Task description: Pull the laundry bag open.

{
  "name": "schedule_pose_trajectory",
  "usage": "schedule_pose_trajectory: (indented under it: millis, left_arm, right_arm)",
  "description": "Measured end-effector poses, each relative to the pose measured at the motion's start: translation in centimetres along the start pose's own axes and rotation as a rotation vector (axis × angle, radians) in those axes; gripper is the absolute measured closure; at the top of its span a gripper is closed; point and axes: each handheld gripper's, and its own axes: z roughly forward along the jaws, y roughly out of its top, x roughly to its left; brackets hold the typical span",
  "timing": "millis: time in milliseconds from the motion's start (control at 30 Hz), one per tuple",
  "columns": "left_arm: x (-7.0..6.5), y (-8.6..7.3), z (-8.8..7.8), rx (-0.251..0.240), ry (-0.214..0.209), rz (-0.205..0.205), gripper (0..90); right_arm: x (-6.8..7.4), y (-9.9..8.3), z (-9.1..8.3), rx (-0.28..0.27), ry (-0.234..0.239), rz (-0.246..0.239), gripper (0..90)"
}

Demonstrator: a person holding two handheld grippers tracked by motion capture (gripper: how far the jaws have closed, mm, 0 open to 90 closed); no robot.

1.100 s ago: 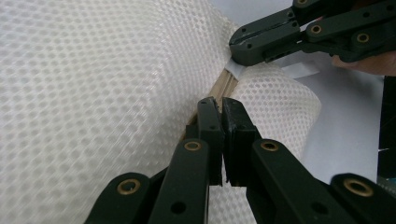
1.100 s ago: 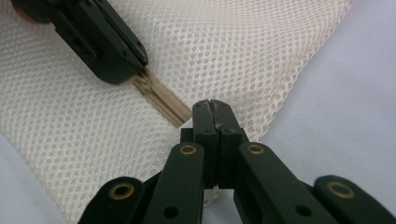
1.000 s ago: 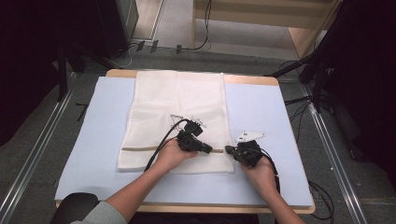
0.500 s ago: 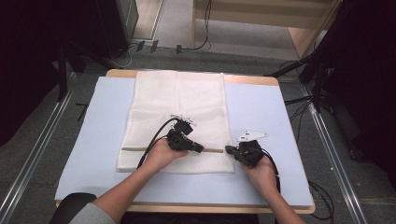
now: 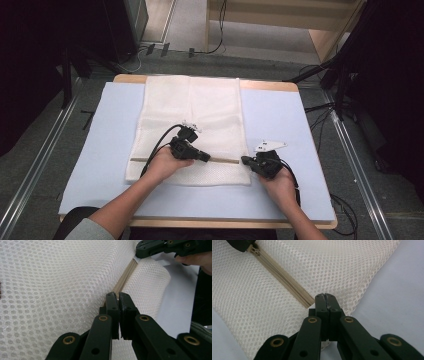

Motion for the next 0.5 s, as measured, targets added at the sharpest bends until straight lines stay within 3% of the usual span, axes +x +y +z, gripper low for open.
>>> schedule_pose_trajectory:
  millis: [267,500]
  left_arm:
    - [0.4,-0.4,-0.6,0.017,0.009,-0.001,88.9]
    - [0.8,-0.9,-1.7,0.002,0.003,-0.008,88.8]
  right_arm:
    - [0.0,0.0,0.0,-0.002,0.001,0.002,90.0]
    - [0.0,0.0,0.0,-0.001,0.003,0.003,90.0]
